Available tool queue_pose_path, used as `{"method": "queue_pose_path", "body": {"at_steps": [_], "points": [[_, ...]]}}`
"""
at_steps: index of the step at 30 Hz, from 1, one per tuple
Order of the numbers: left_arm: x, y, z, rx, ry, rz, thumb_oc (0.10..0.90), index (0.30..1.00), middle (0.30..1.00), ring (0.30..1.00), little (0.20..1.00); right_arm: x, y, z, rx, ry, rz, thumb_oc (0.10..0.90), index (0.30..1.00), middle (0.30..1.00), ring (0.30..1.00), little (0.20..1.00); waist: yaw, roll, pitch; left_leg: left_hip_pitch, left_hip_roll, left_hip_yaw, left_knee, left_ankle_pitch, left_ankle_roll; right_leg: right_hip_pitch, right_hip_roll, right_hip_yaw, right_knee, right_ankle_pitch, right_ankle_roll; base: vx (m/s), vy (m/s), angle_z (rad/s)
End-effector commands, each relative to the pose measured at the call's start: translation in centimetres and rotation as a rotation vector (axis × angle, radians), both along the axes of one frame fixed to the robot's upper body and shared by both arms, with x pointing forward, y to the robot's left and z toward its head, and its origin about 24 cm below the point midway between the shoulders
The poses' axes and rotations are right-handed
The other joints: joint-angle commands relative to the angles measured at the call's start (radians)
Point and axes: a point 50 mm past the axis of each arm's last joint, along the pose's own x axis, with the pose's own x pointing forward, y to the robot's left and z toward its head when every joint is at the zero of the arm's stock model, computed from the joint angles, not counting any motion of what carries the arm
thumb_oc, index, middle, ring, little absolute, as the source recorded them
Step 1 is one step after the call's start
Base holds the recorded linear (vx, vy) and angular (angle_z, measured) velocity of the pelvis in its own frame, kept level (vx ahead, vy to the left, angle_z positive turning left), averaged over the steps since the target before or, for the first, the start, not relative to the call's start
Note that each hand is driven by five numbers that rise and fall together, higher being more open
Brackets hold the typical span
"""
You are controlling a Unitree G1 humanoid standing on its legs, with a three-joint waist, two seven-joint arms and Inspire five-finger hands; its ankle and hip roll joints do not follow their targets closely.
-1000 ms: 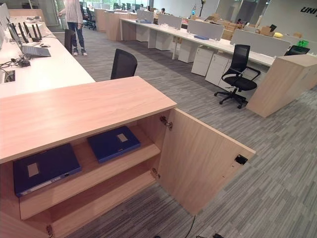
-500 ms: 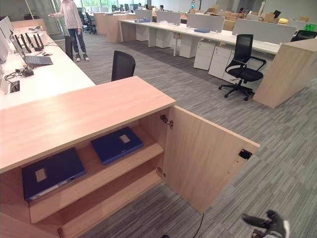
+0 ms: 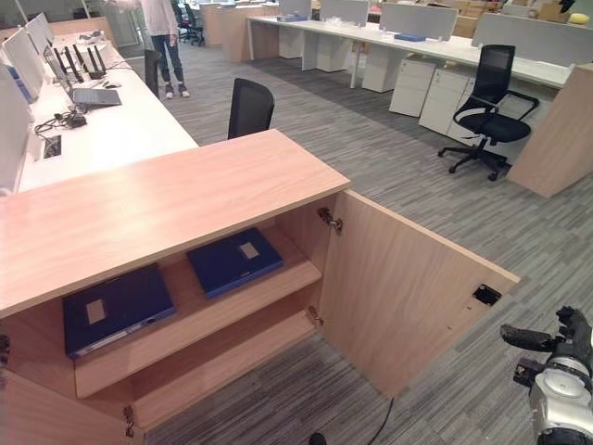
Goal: Put the empty folder in the office cabinet
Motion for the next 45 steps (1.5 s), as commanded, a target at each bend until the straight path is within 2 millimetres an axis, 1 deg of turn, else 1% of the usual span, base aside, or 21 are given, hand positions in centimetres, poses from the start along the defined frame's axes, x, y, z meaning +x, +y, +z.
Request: {"method": "queue_pose_path", "body": {"at_steps": [1,5,6,7,12,13,15,16,18,20,23,24,26,28,29,30,31,34,36,38,45], "points": [[-0.3,1.5,0.4,0.060,0.031,0.022,0.800,0.900,0.900,0.900,0.900,4.5,0.8,7.0,-0.110,-0.315,0.139,0.800,0.900,0.900,0.900,0.900,0.019,-0.046,-0.018,-0.012,0.012,-0.142,-0.002,-0.061,-0.014,0.061,0.021,-0.027,0.008,-0.103,0.052,0.01,-0.015,0.05],[-0.5,1.8,0.5,0.070,0.040,0.030,0.800,0.900,0.900,0.900,0.900,5.9,2.6,6.9,-0.068,-0.349,0.236,0.800,0.900,0.900,0.900,0.900,0.023,-0.049,-0.021,-0.012,0.013,-0.143,-0.002,-0.060,-0.017,0.063,0.023,-0.029,0.008,-0.108,0.050,0.00,-0.002,-0.01],[-0.6,2.1,0.5,0.074,0.045,0.040,0.800,0.900,0.900,0.900,0.900,6.9,4.3,6.7,-0.034,-0.358,0.333,0.800,0.900,0.900,0.900,0.900,0.027,-0.052,-0.022,-0.012,0.014,-0.141,-0.002,-0.058,-0.019,0.064,0.025,-0.030,0.008,-0.111,0.047,0.00,0.000,0.00],[-0.7,2.1,0.5,0.074,0.045,0.040,0.800,0.900,0.900,0.900,0.900,6.9,4.3,6.7,-0.034,-0.358,0.333,0.800,0.900,0.900,0.900,0.900,0.026,-0.052,-0.022,-0.012,0.014,-0.141,-0.002,-0.058,-0.019,0.064,0.025,-0.030,0.008,-0.111,0.047,0.00,0.000,0.00],[-0.8,2.8,0.8,0.075,0.047,0.054,0.800,0.900,0.900,0.900,0.900,8.6,8.8,6.7,-0.017,-0.284,0.667,0.800,0.900,0.900,0.900,0.900,0.032,-0.063,-0.024,-0.016,0.017,-0.135,-0.002,-0.050,-0.027,0.062,0.030,-0.028,0.008,-0.114,0.045,-0.01,-0.007,-0.04],[-0.8,2.9,0.8,0.070,0.051,0.048,0.800,0.900,0.900,0.900,0.900,9.0,10.4,7.0,-0.019,-0.260,0.790,0.800,0.900,0.900,0.900,0.900,0.032,-0.068,-0.024,-0.016,0.018,-0.132,-0.002,-0.049,-0.030,0.060,0.031,-0.026,0.008,-0.115,0.045,-0.01,-0.011,-0.08],[-0.8,2.9,0.8,0.064,0.055,0.045,0.800,0.900,0.900,0.900,0.900,9.2,12.0,7.0,-0.002,-0.253,0.884,0.800,0.900,0.900,0.900,0.900,0.032,-0.071,-0.025,-0.017,0.019,-0.129,-0.002,-0.048,-0.031,0.059,0.031,-0.024,0.008,-0.115,0.045,-0.01,-0.004,-0.07],[-0.8,2.9,0.8,0.064,0.055,0.045,0.800,0.900,0.900,0.900,0.900,9.2,12.0,7.0,-0.001,-0.252,0.885,0.800,0.900,0.900,0.900,0.900,0.032,-0.071,-0.025,-0.017,0.019,-0.129,-0.002,-0.048,-0.031,0.059,0.031,-0.024,0.008,-0.115,0.045,-0.01,0.001,-0.13],[-0.2,2.6,0.7,0.055,0.034,0.021,0.800,0.900,0.900,0.900,0.900,9.6,15.3,6.7,0.072,-0.279,1.039,0.800,0.900,0.900,0.900,0.900,0.032,-0.072,-0.026,-0.018,0.021,-0.127,-0.002,-0.048,-0.032,0.056,0.031,-0.020,0.008,-0.115,0.045,-0.01,0.003,-0.26],[1.0,1.1,0.3,0.014,0.007,0.003,0.800,0.900,0.900,0.900,0.900,9.9,18.4,6.7,0.115,-0.286,1.173,0.800,0.900,0.900,0.900,0.900,0.032,-0.072,-0.028,-0.017,0.022,-0.121,-0.002,-0.048,-0.031,0.055,0.032,-0.017,0.008,-0.118,0.044,0.00,0.010,-0.24],[1.6,-0.6,-0.1,-0.031,-0.010,0.001,0.800,0.900,0.900,0.900,0.900,9.6,23.7,5.6,0.261,-0.334,1.332,0.800,0.900,0.900,0.900,0.900,0.035,-0.067,-0.027,-0.017,0.022,-0.116,-0.002,-0.048,-0.030,0.055,0.035,-0.011,0.008,-0.122,0.040,-0.01,0.015,-0.49],[1.8,-1.1,-0.2,-0.042,-0.015,-0.001,0.800,0.900,0.900,0.900,0.900,9.2,26.3,4.8,0.359,-0.355,1.393,0.800,0.900,0.900,0.900,0.900,0.038,-0.064,-0.022,-0.012,0.023,-0.117,-0.002,-0.050,-0.029,0.060,0.035,-0.013,0.008,-0.125,0.039,-0.01,0.014,-0.58],[2.1,-1.4,-0.2,-0.045,-0.024,-0.007,0.800,0.900,0.900,0.900,0.900,8.5,29.7,3.7,0.467,-0.349,1.473,0.800,0.900,0.900,0.900,0.900,0.046,-0.063,-0.023,-0.019,0.022,-0.121,-0.002,-0.046,-0.028,0.056,0.035,-0.014,0.010,-0.125,0.036,-0.01,0.007,-0.48],[2.6,-1.7,-0.2,-0.049,-0.042,-0.021,0.800,0.900,0.900,0.900,0.900,7.3,33.8,1.9,0.598,-0.291,1.564,0.800,0.900,0.900,0.900,0.900,0.055,-0.062,-0.019,-0.021,0.022,-0.126,-0.002,-0.044,-0.028,0.058,0.035,-0.020,0.011,-0.127,0.033,-0.01,0.004,-0.29],[2.6,-1.7,-0.2,-0.048,-0.042,-0.019,0.800,0.900,0.900,0.900,0.900,7.3,33.9,1.9,0.599,-0.291,1.565,0.800,0.900,0.900,0.900,0.900,0.054,-0.063,-0.019,-0.021,0.022,-0.127,-0.002,-0.044,-0.028,0.058,0.035,-0.020,0.010,-0.127,0.033,-0.02,0.003,-0.10],[3.7,-2.0,-0.2,-0.044,-0.081,-0.038,0.800,0.900,0.900,0.900,0.900,6.4,37.3,0.2,0.676,-0.206,1.632,0.800,0.900,0.900,0.900,0.900,0.067,-0.061,-0.015,-0.021,0.023,-0.133,-0.002,-0.042,-0.028,0.060,0.034,-0.026,0.011,-0.128,0.030,-0.01,-0.002,-0.04],[4.4,-2.1,-0.1,-0.040,-0.109,-0.045,0.800,0.900,0.900,0.900,0.900,6.1,38.8,-0.4,0.701,-0.174,1.658,0.800,0.900,0.900,0.900,0.900,0.071,-0.062,-0.012,-0.021,0.023,-0.136,-0.002,-0.041,-0.028,0.062,0.034,-0.028,0.011,-0.128,0.029,-0.01,-0.006,-0.12],[5.4,-2.5,0.1,-0.038,-0.148,-0.062,0.800,0.900,0.900,0.900,0.900,4.6,43.5,-1.5,0.766,-0.074,1.773,0.800,0.900,0.900,0.900,0.900,0.091,-0.062,-0.003,-0.026,0.025,-0.148,-0.001,-0.037,-0.028,0.063,0.032,-0.038,0.012,-0.128,0.026,-0.01,-0.005,-0.16],[5.2,-2.2,0.1,-0.029,-0.144,-0.062,0.800,0.900,0.900,0.900,0.900,3.7,45.8,-1.3,0.750,-0.021,1.882,0.800,0.900,0.900,0.900,0.900,0.106,-0.063,0.002,-0.029,0.026,-0.155,0.000,-0.033,-0.029,0.066,0.030,-0.046,0.012,-0.128,0.025,-0.02,-0.006,0.41],[4.6,-1.4,0.2,-0.005,-0.139,-0.039,0.800,0.900,0.900,0.900,0.900,3.3,46.7,-1.1,0.668,0.028,1.985,0.800,0.900,0.900,0.900,0.900,0.125,-0.067,0.008,-0.034,0.027,-0.173,0.001,-0.030,-0.030,0.070,0.026,-0.061,0.011,-0.128,0.025,-0.02,-0.019,1.10],[3.9,-0.6,0.3,0.019,-0.140,0.022,0.800,0.900,0.900,0.900,0.900,3.4,46.6,-2.5,0.707,0.060,1.910,0.800,0.900,0.900,0.900,0.900,0.162,-0.072,0.016,-0.051,0.028,-0.214,0.003,-0.015,-0.034,0.075,0.018,-0.096,0.011,-0.125,0.022,-0.01,-0.026,0.93]]}}
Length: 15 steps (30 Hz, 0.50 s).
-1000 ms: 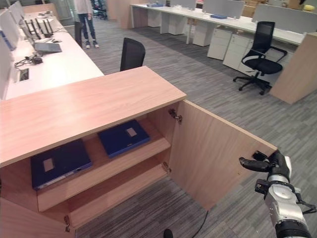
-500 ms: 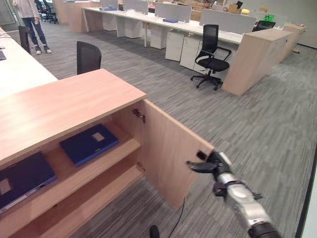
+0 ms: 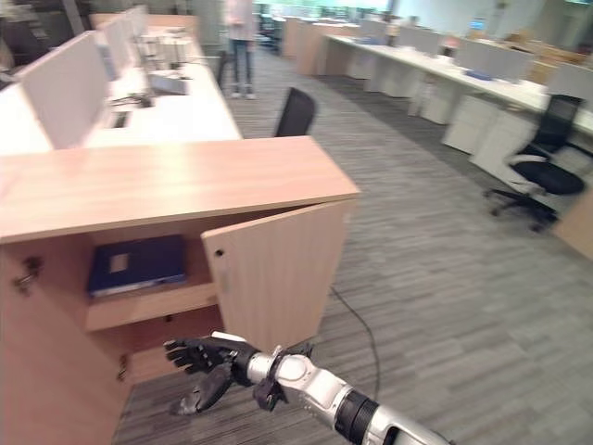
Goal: Put the empty folder in the office cabinet
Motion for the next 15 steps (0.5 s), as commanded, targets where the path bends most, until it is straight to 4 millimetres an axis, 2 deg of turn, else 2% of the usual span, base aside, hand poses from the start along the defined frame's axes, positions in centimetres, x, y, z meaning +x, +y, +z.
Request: {"method": "queue_pose_path", "body": {"at_steps": [1,8,9,10,11,12,13,14,15], "points": [[2.4,-0.5,0.1,-0.015,-0.083,0.036,0.800,0.900,0.900,0.900,0.900,1.9,1.4,3.0,0.116,-0.099,-0.019,0.800,0.900,0.900,0.900,0.900,-0.006,-0.048,0.036,0.061,-0.075,0.004,-0.002,-0.083,0.025,0.056,-0.103,0.017,-0.045,0.016,0.031,0.01,-0.019,0.07],[0.5,0.1,0.0,-0.001,-0.053,0.128,0.800,0.900,0.900,0.900,0.900,2.1,0.0,1.2,0.075,-0.044,-0.103,0.800,0.900,0.900,0.900,0.900,0.051,-0.048,0.045,0.030,-0.078,-0.071,-0.003,-0.060,0.017,0.065,-0.114,-0.053,-0.045,0.014,0.029,0.00,-0.036,0.25],[0.4,0.3,0.1,0.007,-0.058,0.150,0.800,0.900,0.900,0.900,0.900,2.4,-1.3,0.2,0.049,-0.015,-0.176,0.800,0.900,0.900,0.900,0.900,0.074,-0.046,0.053,0.013,-0.079,-0.108,-0.002,-0.048,0.012,0.067,-0.123,-0.091,-0.043,0.013,0.028,-0.07,-0.119,0.61],[0.7,0.3,0.1,0.004,-0.072,0.154,0.800,0.900,0.900,0.900,0.900,2.5,-4.0,-2.5,-0.064,0.020,-0.298,0.800,0.900,0.900,0.900,0.900,0.103,-0.042,0.063,-0.025,-0.081,-0.184,-0.003,-0.025,0.003,0.076,-0.141,-0.171,-0.043,0.012,0.028,-0.06,-0.105,0.75],[0.7,0.3,0.1,0.005,-0.071,0.154,0.800,0.900,0.900,0.900,0.900,2.5,-4.0,-2.5,-0.063,0.020,-0.298,0.800,0.900,0.900,0.900,0.900,0.100,-0.042,0.062,-0.027,-0.082,-0.188,-0.003,-0.024,0.003,0.076,-0.141,-0.176,-0.043,0.011,0.028,-0.05,-0.098,1.10],[1.0,0.0,0.1,-0.004,-0.080,0.158,0.800,0.900,0.900,0.900,0.900,2.2,-5.3,-4.4,-0.141,0.067,-0.359,0.800,0.900,0.900,0.900,0.900,0.115,-0.036,0.068,-0.036,-0.081,-0.217,-0.003,-0.019,-0.001,0.086,-0.144,-0.204,-0.043,0.007,0.026,-0.01,-0.024,1.36],[1.1,0.0,0.1,-0.004,-0.081,0.158,0.800,0.900,0.900,0.900,0.900,2.2,-5.3,-4.4,-0.141,0.066,-0.359,0.800,0.900,0.900,0.900,0.900,0.112,-0.038,0.066,-0.040,-0.084,-0.220,-0.004,-0.016,0.000,0.083,-0.146,-0.207,-0.043,0.009,0.026,-0.02,-0.068,1.37],[1.3,-0.6,-0.1,-0.024,-0.087,0.160,0.800,0.900,0.900,0.900,0.900,1.2,-7.3,-7.4,-0.305,0.123,-0.422,0.800,0.900,0.900,0.900,0.900,0.134,-0.030,0.068,-0.055,-0.085,-0.262,-0.005,-0.010,-0.004,0.096,-0.147,-0.251,-0.044,0.000,0.023,-0.02,-0.060,1.03],[1.5,-1.1,-0.1,-0.038,-0.092,0.167,0.800,0.900,0.900,0.900,0.900,0.4,-8.9,-9.3,-0.422,0.173,-0.488,0.800,0.900,0.900,0.900,0.900,0.146,-0.025,0.068,-0.063,-0.087,-0.284,-0.005,-0.006,-0.006,0.104,-0.147,-0.274,-0.046,-0.004,0.023,-0.01,-0.064,0.61]]}}
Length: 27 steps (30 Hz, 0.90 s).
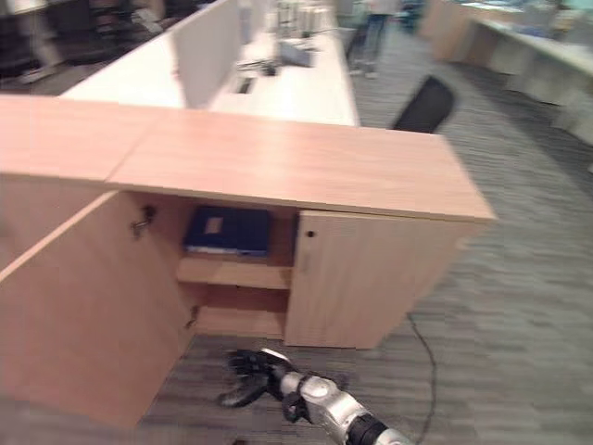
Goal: Put the empty folder in the office cabinet
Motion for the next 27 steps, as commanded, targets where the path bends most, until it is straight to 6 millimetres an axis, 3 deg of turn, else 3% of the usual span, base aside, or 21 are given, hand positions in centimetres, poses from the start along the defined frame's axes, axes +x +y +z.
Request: {"method": "queue_pose_path", "body": {"at_steps": [1,2,5,6,7,8,9,10,12,14,15,16,17,19,20,21,22,23,24,27], "points": [[1.1,-0.3,-0.1,-0.005,-0.001,0.047,0.800,0.900,0.900,0.900,0.900,0.8,1.6,0.1,-0.067,-0.067,-0.001,0.800,0.900,0.900,0.900,0.900,0.007,-0.043,0.009,-0.012,0.009,-0.033,-0.009,-0.057,-0.034,-0.007,-0.065,0.000,0.007,-0.047,0.047,-0.01,-0.047,0.63],[1.5,-1.2,-0.2,-0.030,-0.016,0.060,0.800,0.900,0.900,0.900,0.900,-0.9,-1.5,-2.5,-0.242,0.061,-0.132,0.800,0.900,0.900,0.900,0.900,0.033,-0.031,0.006,-0.025,0.005,-0.065,-0.008,-0.050,-0.036,0.005,-0.065,-0.033,0.006,-0.055,0.045,0.00,-0.031,0.70],[2.0,-1.6,-0.2,-0.050,-0.029,0.089,0.800,0.900,0.900,0.900,0.900,-4.0,-5.3,-4.7,-0.394,0.233,-0.316,0.800,0.900,0.900,0.900,0.900,0.061,-0.016,0.002,-0.032,-0.001,-0.101,-0.009,-0.046,-0.039,0.022,-0.067,-0.075,0.005,-0.064,0.046,0.02,-0.028,0.53],[2.0,-1.6,-0.2,-0.050,-0.029,0.088,0.800,0.900,0.900,0.900,0.900,-4.0,-5.3,-4.7,-0.393,0.232,-0.316,0.800,0.900,0.900,0.900,0.900,0.061,-0.016,0.002,-0.032,-0.001,-0.101,-0.009,-0.046,-0.039,0.023,-0.067,-0.076,0.005,-0.064,0.046,0.05,0.000,0.41],[1.3,-1.3,-0.3,-0.052,-0.014,0.133,0.800,0.900,0.900,0.900,0.900,-6.1,-7.5,-5.5,-0.403,0.334,-0.482,0.800,0.900,0.900,0.900,0.900,0.072,-0.007,-0.005,-0.032,-0.006,-0.118,-0.009,-0.044,-0.041,0.031,-0.067,-0.091,0.005,-0.065,0.048,0.05,0.006,0.39],[0.8,-1.0,-0.3,-0.052,-0.005,0.175,0.800,0.900,0.900,0.900,0.900,-7.4,-8.2,-5.9,-0.401,0.379,-0.535,0.800,0.900,0.900,0.900,0.900,0.076,-0.002,-0.009,-0.031,-0.007,-0.126,-0.009,-0.044,-0.042,0.035,-0.069,-0.099,0.005,-0.066,0.048,0.05,0.006,0.34],[0.8,-1.0,-0.3,-0.052,-0.005,0.175,0.800,0.900,0.900,0.900,0.900,-7.5,-8.3,-5.9,-0.402,0.379,-0.535,0.800,0.900,0.900,0.900,0.900,0.076,-0.002,-0.009,-0.031,-0.007,-0.126,-0.009,-0.044,-0.042,0.035,-0.069,-0.100,0.005,-0.066,0.048,0.06,0.021,0.32],[0.0,-0.5,-0.3,-0.061,0.005,0.273,0.800,0.900,0.900,0.900,0.900,-9.4,-9.1,-6.3,-0.422,0.425,-0.545,0.800,0.900,0.900,0.900,0.900,0.076,0.004,-0.015,-0.029,-0.011,-0.132,-0.008,-0.045,-0.042,0.039,-0.070,-0.103,0.005,-0.066,0.049,0.06,0.026,0.23],[-1.0,-0.2,-0.3,-0.077,0.008,0.377,0.800,0.900,0.900,0.900,0.900,-11.4,-9.7,-6.8,-0.468,0.461,-0.479,0.800,0.900,0.900,0.900,0.900,0.079,0.007,-0.022,-0.027,-0.015,-0.139,-0.007,-0.047,-0.041,0.042,-0.071,-0.104,0.005,-0.069,0.049,0.06,0.029,0.08],[-1.1,-0.2,-0.3,-0.077,0.009,0.378,0.800,0.900,0.900,0.900,0.900,-11.4,-9.7,-6.8,-0.468,0.462,-0.479,0.800,0.900,0.900,0.900,0.900,0.079,0.007,-0.023,-0.027,-0.015,-0.139,-0.007,-0.047,-0.041,0.042,-0.071,-0.104,0.005,-0.069,0.049,0.03,0.009,0.01],[-1.8,0.2,-0.2,-0.096,-0.015,0.517,0.800,0.900,0.900,0.900,0.900,-13.3,-10.0,-7.1,-0.525,0.486,-0.336,0.800,0.900,0.900,0.900,0.900,0.082,0.007,-0.030,-0.025,-0.020,-0.149,-0.007,-0.050,-0.040,0.043,-0.071,-0.103,0.005,-0.073,0.049,0.08,0.021,0.01],[-1.8,0.6,-0.2,-0.090,-0.034,0.555,0.800,0.900,0.900,0.900,0.900,-13.4,-10.1,-7.1,-0.537,0.485,-0.306,0.800,0.900,0.900,0.900,0.900,0.084,0.006,-0.032,-0.025,-0.022,-0.149,-0.007,-0.051,-0.039,0.042,-0.072,-0.102,0.005,-0.073,0.050,0.14,-0.030,-0.02],[-4.0,2.7,0.4,-0.051,-0.019,0.574,0.800,0.900,0.900,0.900,0.900,-13.5,-10.9,-7.0,-0.537,0.480,-0.328,0.800,0.900,0.900,0.900,0.900,0.110,0.012,-0.029,-0.018,-0.015,-0.159,-0.006,-0.074,-0.047,0.051,-0.065,-0.096,0.005,-0.095,0.055,0.09,-0.050,-0.01],[-4.7,3.5,0.7,-0.017,-0.037,0.620,0.800,0.900,0.900,0.900,0.900,-13.9,-11.3,-7.0,-0.545,0.495,-0.335,0.800,0.900,0.900,0.900,0.900,0.124,0.015,-0.028,-0.020,-0.015,-0.164,-0.004,-0.075,-0.045,0.052,-0.065,-0.093,0.005,-0.095,0.055,0.03,-0.019,0.03],[-1.8,4.4,1.1,0.026,-0.125,0.607,0.800,0.900,0.900,0.900,0.900,-13.5,-11.6,-6.9,-0.546,0.471,-0.389,0.800,0.900,0.900,0.900,0.900,0.129,0.010,-0.006,-0.040,-0.012,-0.155,0.008,-0.065,-0.056,0.053,-0.075,-0.112,0.008,-0.095,0.056,-0.07,0.042,0.14],[-0.4,4.5,1.2,0.031,-0.170,0.596,0.800,0.900,0.900,0.900,0.900,-13.7,-12.2,-6.9,-0.553,0.472,-0.430,0.800,0.900,0.900,0.900,0.900,0.124,0.005,0.004,-0.062,-0.001,-0.116,0.024,-0.062,-0.064,0.056,-0.087,-0.146,0.011,-0.096,0.057,-0.07,0.041,0.29],[-0.3,4.5,1.2,0.031,-0.171,0.595,0.800,0.900,0.900,0.900,0.900,-13.7,-12.2,-6.9,-0.553,0.471,-0.431,0.800,0.900,0.900,0.900,0.900,0.122,0.005,0.004,-0.066,-0.002,-0.119,0.027,-0.063,-0.065,0.055,-0.088,-0.150,0.012,-0.097,0.057,-0.13,0.147,0.63],[1.9,5.1,1.9,0.052,-0.268,0.587,0.800,0.900,0.900,0.900,0.900,-13.9,-13.9,-6.6,-0.591,0.477,-0.481,0.800,0.900,0.900,0.900,0.900,0.106,0.012,0.016,-0.094,0.040,0.022,0.048,-0.062,-0.060,0.072,-0.115,-0.214,0.013,-0.095,0.065,-0.07,0.155,0.88],[2.3,5.4,2.1,0.062,-0.293,0.586,0.800,0.900,0.900,0.900,0.900,-14.1,-14.3,-6.5,-0.595,0.482,-0.492,0.800,0.900,0.900,0.900,0.900,0.105,0.020,0.016,-0.094,0.049,0.056,0.055,-0.061,-0.057,0.084,-0.120,-0.226,0.012,-0.094,0.070,-0.08,0.157,0.77],[2.2,6.7,2.7,0.082,-0.339,0.629,0.800,0.900,0.900,0.900,0.900,-14.3,-14.8,-6.5,-0.594,0.486,-0.498,0.800,0.900,0.900,0.900,0.900,0.098,0.032,0.002,-0.086,0.043,0.076,0.055,-0.068,-0.050,0.101,-0.130,-0.241,0.011,-0.087,0.079,0.06,0.087,1.13]]}}
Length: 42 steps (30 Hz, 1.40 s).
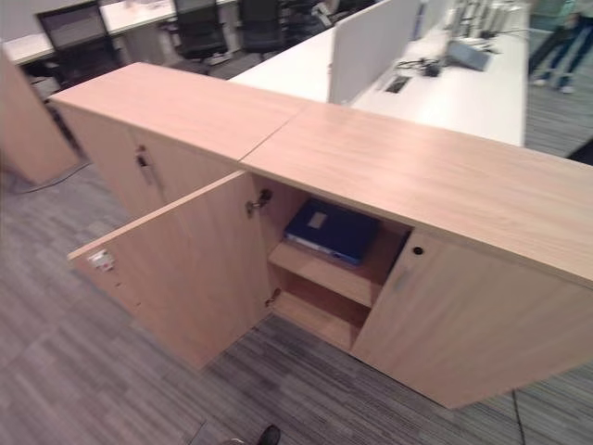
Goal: Put the empty folder in the office cabinet
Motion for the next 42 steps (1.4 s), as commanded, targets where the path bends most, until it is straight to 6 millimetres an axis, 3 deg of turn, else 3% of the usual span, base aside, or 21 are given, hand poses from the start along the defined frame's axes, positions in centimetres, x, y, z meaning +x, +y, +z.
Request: {"method": "queue_pose_path", "body": {"at_steps": [1,3,6,8,10,15,18,19,22,27,31,34,42], "points": [[-0.1,6.0,2.4,0.190,-0.063,0.104,0.800,0.900,0.900,0.900,0.900,0.5,-0.8,0.3,-0.017,-0.029,-0.017,0.800,0.900,0.900,0.900,0.900,0.007,0.003,-0.009,0.040,0.023,-0.026,0.004,-0.052,0.010,0.029,-0.074,0.135,-0.004,-0.040,0.100,0.15,0.208,0.37],[0.0,8.8,3.9,0.258,-0.096,0.128,0.800,0.900,0.900,0.900,0.900,0.7,-0.9,0.3,-0.005,-0.037,0.003,0.800,0.900,0.900,0.900,0.900,0.005,0.008,-0.034,0.062,0.006,-0.018,-0.011,-0.059,0.016,0.035,-0.104,0.134,-0.001,-0.025,0.112,0.14,0.204,-0.01],[0.5,10.6,5.2,0.310,-0.122,0.123,0.800,0.900,0.900,0.900,0.900,1.1,-0.6,0.3,0.006,-0.046,0.027,0.800,0.900,0.900,0.900,0.900,0.003,0.004,-0.042,0.075,-0.005,-0.013,-0.021,-0.062,0.021,0.038,-0.117,0.138,0.000,-0.016,0.120,0.06,0.090,0.08],[2.3,14.4,8.6,0.445,-0.191,0.107,0.800,0.900,0.900,0.900,0.900,1.5,-0.2,0.3,0.027,-0.049,0.071,0.800,0.900,0.900,0.900,0.900,0.007,0.000,-0.051,0.093,-0.021,-0.011,-0.037,-0.063,0.029,0.041,-0.137,0.141,0.002,0.003,0.135,0.11,0.134,0.22],[3.7,16.6,11.1,0.548,-0.206,0.034,0.800,0.900,0.900,0.900,0.900,1.6,0.2,0.3,0.043,-0.045,0.103,0.800,0.900,0.900,0.900,0.900,0.005,-0.005,-0.056,0.102,-0.030,-0.013,-0.043,-0.068,0.033,0.042,-0.147,0.141,0.002,0.015,0.146,0.07,0.055,-0.08],[5.6,18.1,13.6,0.644,-0.226,-0.055,0.800,0.900,0.900,0.900,0.900,1.9,0.4,0.3,0.056,-0.045,0.127,0.800,0.900,0.900,0.900,0.900,0.005,-0.019,-0.059,0.107,-0.039,-0.012,-0.045,-0.074,0.037,0.042,-0.155,0.145,0.001,0.027,0.156,0.03,0.004,-0.11],[8.3,18.7,16.1,0.727,-0.278,-0.145,0.800,0.900,0.900,0.900,0.900,2.4,0.9,0.3,0.068,-0.050,0.148,0.800,0.900,0.900,0.900,0.900,-0.002,-0.025,-0.063,0.113,-0.039,-0.010,-0.048,-0.078,0.036,0.041,-0.156,0.152,0.000,0.031,0.161,0.01,-0.004,-0.02],[8.4,18.7,16.1,0.728,-0.279,-0.146,0.800,0.900,0.900,0.900,0.900,2.4,0.9,0.2,0.069,-0.051,0.147,0.800,0.900,0.900,0.900,0.900,0.000,-0.027,-0.063,0.114,-0.039,-0.010,-0.048,-0.078,0.036,0.041,-0.156,0.152,0.000,0.032,0.161,0.00,0.000,0.00],[12.2,18.0,18.8,0.810,-0.377,-0.266,0.800,0.900,0.900,0.900,0.900,2.6,1.3,0.2,0.078,-0.052,0.152,0.800,0.900,0.900,0.900,0.900,-0.005,-0.037,-0.062,0.117,-0.039,-0.008,-0.048,-0.082,0.034,0.041,-0.154,0.155,-0.001,0.034,0.165,-0.01,-0.025,-0.02],[16.5,14.9,21.3,0.855,-0.550,-0.433,0.800,0.900,0.900,0.900,0.900,2.8,1.6,0.2,0.088,-0.054,0.142,0.800,0.900,0.900,0.900,0.900,-0.005,-0.048,-0.064,0.121,-0.037,-0.010,-0.049,-0.084,0.032,0.042,-0.151,0.157,-0.002,0.035,0.170,0.00,-0.007,-0.01],[18.3,12.6,22.1,0.851,-0.617,-0.577,0.800,0.900,0.900,0.900,0.900,2.8,1.6,0.2,0.093,-0.051,0.135,0.800,0.900,0.900,0.900,0.900,-0.005,-0.051,-0.064,0.125,-0.038,-0.010,-0.049,-0.086,0.031,0.045,-0.150,0.158,-0.003,0.035,0.171,0.00,-0.009,-0.03],[20.7,9.8,22.9,0.815,-0.708,-0.692,0.800,0.900,0.900,0.900,0.900,3.1,1.6,0.2,0.093,-0.052,0.137,0.800,0.900,0.900,0.900,0.900,-0.010,-0.054,-0.068,0.129,-0.038,-0.011,-0.049,-0.088,0.030,0.048,-0.149,0.153,-0.004,0.036,0.173,0.00,-0.006,-0.02],[24.1,7.0,25.3,0.800,-0.834,-0.759,0.800,0.900,0.900,0.900,0.900,4.4,2.1,0.5,0.102,-0.090,0.143,0.800,0.900,0.900,0.900,0.900,-0.027,-0.056,-0.073,0.136,-0.035,-0.002,-0.050,-0.092,0.030,0.045,-0.147,0.166,-0.005,0.038,0.175,0.00,-0.003,-0.02]]}}
